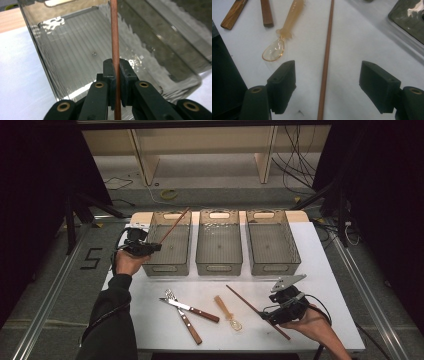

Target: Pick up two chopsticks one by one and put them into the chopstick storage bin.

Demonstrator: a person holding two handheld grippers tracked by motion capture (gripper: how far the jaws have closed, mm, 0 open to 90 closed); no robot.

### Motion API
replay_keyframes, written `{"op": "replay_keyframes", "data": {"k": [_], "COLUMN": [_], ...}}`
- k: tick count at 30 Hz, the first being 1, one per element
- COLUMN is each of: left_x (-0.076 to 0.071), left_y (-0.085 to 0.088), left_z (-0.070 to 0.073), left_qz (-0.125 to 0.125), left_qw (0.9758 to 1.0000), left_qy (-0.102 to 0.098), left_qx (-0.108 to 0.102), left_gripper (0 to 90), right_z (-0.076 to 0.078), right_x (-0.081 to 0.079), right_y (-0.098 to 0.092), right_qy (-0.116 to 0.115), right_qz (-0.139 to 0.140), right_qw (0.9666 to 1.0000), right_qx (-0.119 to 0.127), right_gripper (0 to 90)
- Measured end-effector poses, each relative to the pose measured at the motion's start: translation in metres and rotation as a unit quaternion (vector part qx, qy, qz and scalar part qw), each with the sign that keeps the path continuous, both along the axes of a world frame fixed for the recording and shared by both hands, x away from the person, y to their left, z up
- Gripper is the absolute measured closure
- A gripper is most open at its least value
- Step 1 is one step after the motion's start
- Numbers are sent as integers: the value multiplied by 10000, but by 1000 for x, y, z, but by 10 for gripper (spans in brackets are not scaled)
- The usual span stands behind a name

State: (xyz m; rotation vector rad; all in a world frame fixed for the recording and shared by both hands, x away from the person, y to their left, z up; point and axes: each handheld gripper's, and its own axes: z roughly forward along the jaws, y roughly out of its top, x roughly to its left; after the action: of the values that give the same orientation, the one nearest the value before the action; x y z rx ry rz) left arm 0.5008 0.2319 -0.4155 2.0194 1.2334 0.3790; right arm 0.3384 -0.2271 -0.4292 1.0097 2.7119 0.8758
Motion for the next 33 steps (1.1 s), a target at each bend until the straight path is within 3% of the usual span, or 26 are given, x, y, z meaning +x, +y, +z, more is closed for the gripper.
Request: {"op": "replay_keyframes", "data": {"k": [5,10,12,13,17,23,28,33], "left_x": [4,5,4,4,-2,-16,-27,-42], "left_y": [2,4,3,3,3,4,0,-8], "left_z": [-6,-9,-8,-6,3,14,13,10], "left_qz": [160,350,389,358,294,176,-47,-298], "left_qw": [9998,9994,9991,9992,9993,9982,9964,9944], "left_qy": [106,75,105,109,62,-95,-113,-255], "left_qx": [36,19,-91,-102,-225,-567,-835,-982], "left_gripper": [843,827,729,667,580,430,325,253], "right_z": [0,0,-1,0,0,0,0,-1], "right_x": [0,0,0,0,1,1,2,3], "right_y": [0,-1,-1,-1,-2,-3,-3,-3], "right_qy": [6,15,-41,20,-53,-17,77,134], "right_qz": [9,13,46,-5,33,-14,-83,-98], "right_qw": [10000,10000,10000,10000,10000,10000,9999,9997], "right_qx": [11,31,19,44,17,-28,4,-163], "right_gripper": [301,301,301,301,300,301,301,309]}}
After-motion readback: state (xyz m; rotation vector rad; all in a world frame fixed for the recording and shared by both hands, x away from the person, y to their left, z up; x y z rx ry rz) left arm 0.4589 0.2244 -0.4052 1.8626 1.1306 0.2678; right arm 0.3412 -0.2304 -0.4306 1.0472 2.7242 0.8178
